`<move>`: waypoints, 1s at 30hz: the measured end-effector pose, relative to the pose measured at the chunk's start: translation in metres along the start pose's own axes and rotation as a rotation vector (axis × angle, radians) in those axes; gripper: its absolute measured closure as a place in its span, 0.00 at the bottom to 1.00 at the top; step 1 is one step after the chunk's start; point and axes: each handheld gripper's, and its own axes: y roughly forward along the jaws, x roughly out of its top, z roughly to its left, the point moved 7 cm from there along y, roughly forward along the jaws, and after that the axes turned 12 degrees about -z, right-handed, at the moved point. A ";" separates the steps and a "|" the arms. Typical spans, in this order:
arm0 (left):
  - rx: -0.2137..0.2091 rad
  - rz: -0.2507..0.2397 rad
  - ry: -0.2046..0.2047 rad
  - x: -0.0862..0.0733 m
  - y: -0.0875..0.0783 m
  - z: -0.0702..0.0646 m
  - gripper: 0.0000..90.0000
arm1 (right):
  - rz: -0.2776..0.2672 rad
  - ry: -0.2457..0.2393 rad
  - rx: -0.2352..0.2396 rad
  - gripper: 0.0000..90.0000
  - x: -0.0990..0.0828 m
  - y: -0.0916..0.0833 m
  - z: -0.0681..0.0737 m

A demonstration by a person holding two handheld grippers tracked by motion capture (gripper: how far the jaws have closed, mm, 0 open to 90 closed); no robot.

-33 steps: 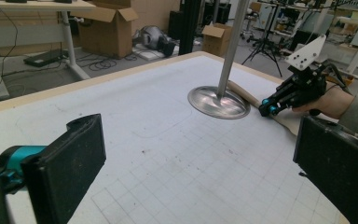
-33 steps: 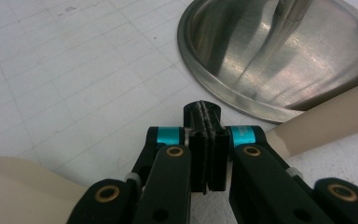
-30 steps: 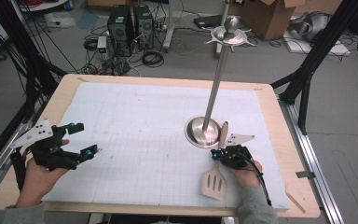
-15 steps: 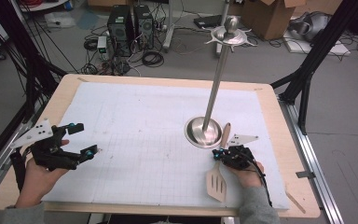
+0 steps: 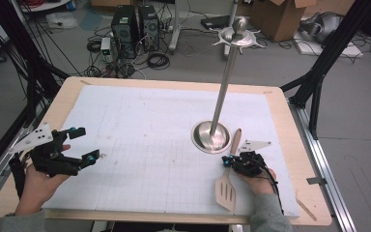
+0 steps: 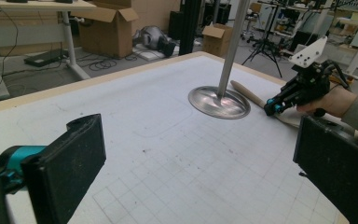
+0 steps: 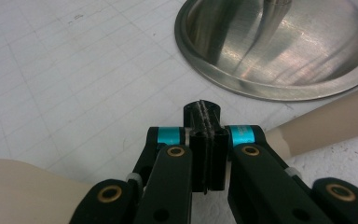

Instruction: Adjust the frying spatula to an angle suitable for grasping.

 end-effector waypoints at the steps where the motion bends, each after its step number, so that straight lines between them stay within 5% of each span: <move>1: 0.000 0.000 0.000 0.000 0.000 0.000 0.03 | -0.001 0.002 0.001 1.00 0.000 -0.001 0.000; 30: -0.020 0.002 -0.003 0.000 0.008 0.000 0.03 | -0.004 0.027 0.012 1.00 -0.010 -0.021 -0.005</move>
